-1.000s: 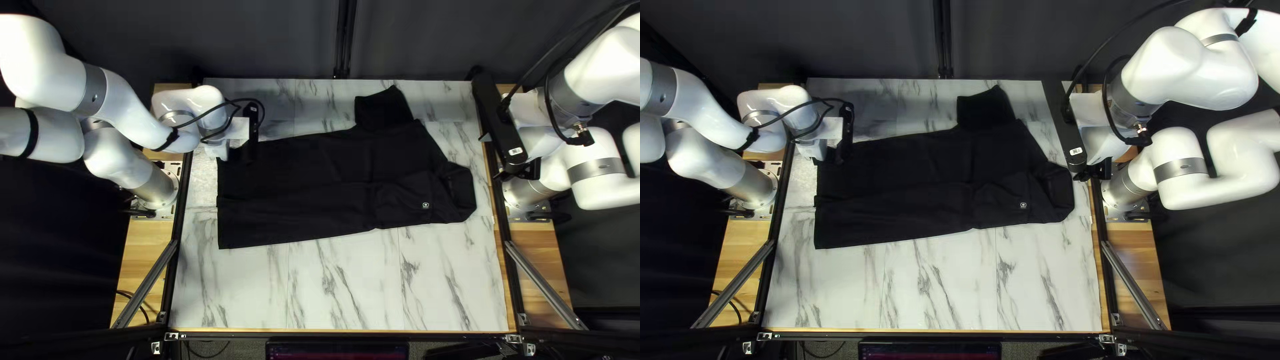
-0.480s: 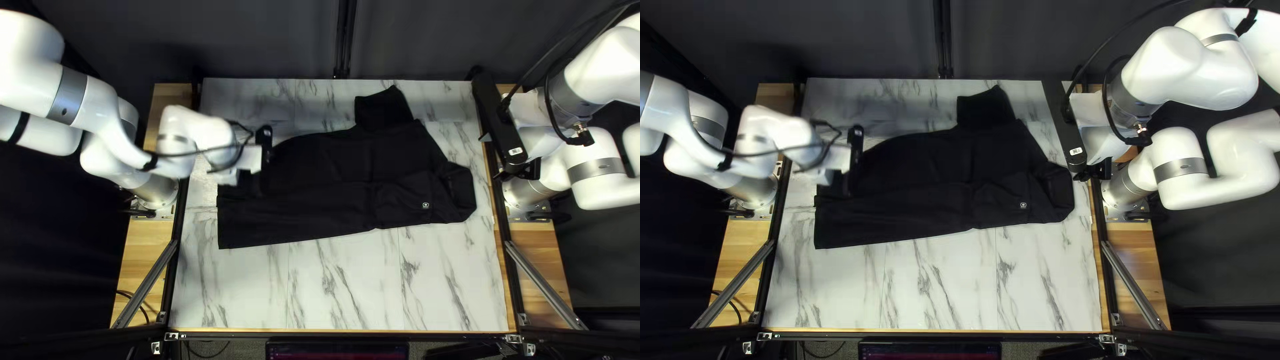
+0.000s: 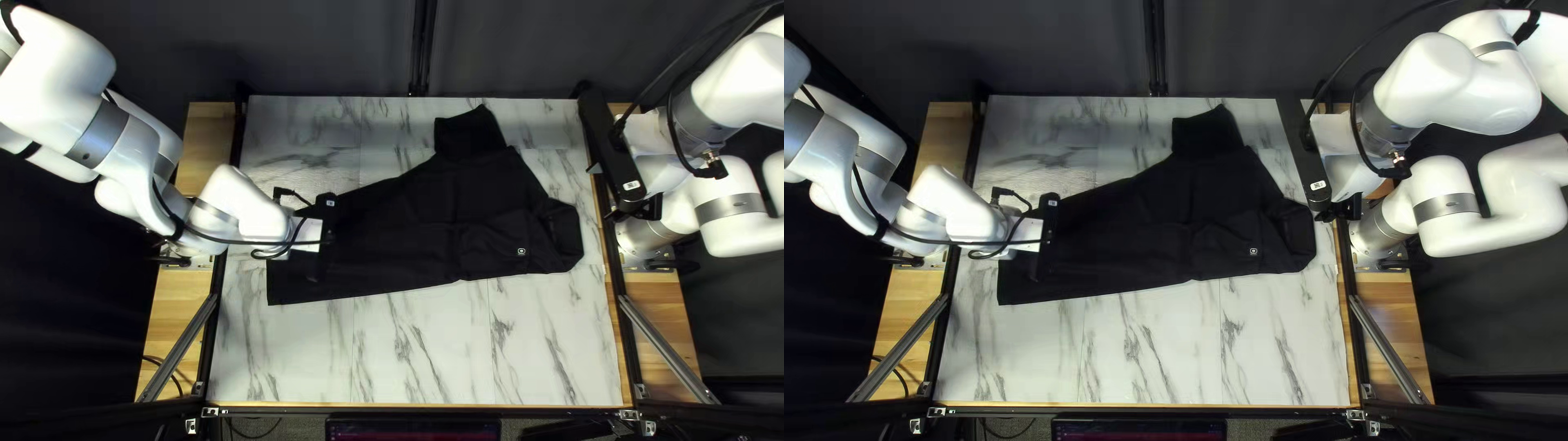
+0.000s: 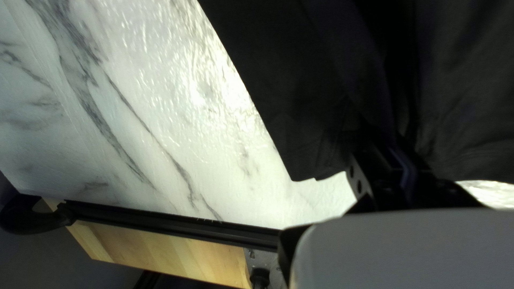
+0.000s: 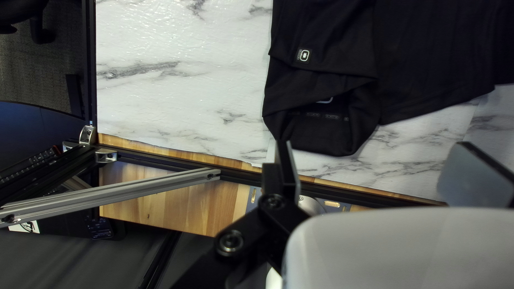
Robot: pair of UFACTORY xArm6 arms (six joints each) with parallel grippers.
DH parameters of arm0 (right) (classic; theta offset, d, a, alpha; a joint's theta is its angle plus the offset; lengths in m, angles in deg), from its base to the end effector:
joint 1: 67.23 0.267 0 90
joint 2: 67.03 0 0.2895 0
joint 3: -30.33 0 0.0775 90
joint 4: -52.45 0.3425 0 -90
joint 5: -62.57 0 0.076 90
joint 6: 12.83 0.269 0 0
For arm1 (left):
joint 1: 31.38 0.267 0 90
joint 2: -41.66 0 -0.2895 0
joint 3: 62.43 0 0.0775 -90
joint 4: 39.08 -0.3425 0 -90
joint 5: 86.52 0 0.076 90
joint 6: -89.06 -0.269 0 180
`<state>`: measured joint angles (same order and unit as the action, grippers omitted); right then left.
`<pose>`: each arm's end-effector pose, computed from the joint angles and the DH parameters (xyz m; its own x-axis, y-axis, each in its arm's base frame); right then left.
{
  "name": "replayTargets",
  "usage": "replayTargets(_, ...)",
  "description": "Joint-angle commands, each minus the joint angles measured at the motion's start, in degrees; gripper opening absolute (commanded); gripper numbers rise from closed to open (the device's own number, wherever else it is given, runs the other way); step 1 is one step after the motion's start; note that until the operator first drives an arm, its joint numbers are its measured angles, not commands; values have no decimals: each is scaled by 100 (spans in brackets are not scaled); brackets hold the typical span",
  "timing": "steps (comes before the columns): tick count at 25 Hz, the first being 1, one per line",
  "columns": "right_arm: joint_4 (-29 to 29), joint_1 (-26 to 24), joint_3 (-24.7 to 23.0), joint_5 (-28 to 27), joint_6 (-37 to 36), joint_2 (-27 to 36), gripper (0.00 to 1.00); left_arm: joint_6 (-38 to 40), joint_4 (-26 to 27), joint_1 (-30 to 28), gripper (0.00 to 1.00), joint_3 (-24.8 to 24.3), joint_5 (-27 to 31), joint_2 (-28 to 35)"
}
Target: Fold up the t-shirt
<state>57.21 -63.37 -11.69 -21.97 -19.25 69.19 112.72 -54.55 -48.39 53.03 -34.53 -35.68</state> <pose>0.2449 0.0382 0.3181 0.9698 0.1693 0.1757 0.1827 -0.9811 -0.0635 0.2261 -0.0231 0.0522 0.9846 -0.0541 -0.1661 -0.0955 -0.9629 -0.2525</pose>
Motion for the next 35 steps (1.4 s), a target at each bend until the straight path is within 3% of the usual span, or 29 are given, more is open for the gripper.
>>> replayTargets(1, 0, 0, 0, 0, 0, 0, 100, -22, -15, -7, 0, -4, -40, -49)
replayTargets(13, 0, 0, 0, 0, 0, 0, 100, 430, 77, -511, 0, -90, -154, -180)
replayTargets(19, -79, 39, -33, -4, 16, 41, 100, 436, -70, -334, 0, -265, -440, -186)
replayTargets(22, 70, -889, -404, 498, -1105, -57, 100, 405, -171, -173, 0, -346, -650, -239)
replayTargets(25, 296, -1787, -675, 1322, -2301, -576, 100, 484, -227, -162, 0, -408, -755, -226)
replayTargets(31, 458, -2658, -536, 2765, -3871, -1782, 100, 552, -315, -183, 0, -262, -681, -246)
replayTargets(35, 740, -2885, -498, 3706, -4652, -2652, 100, 590, -357, -231, 0, -172, -627, -280)
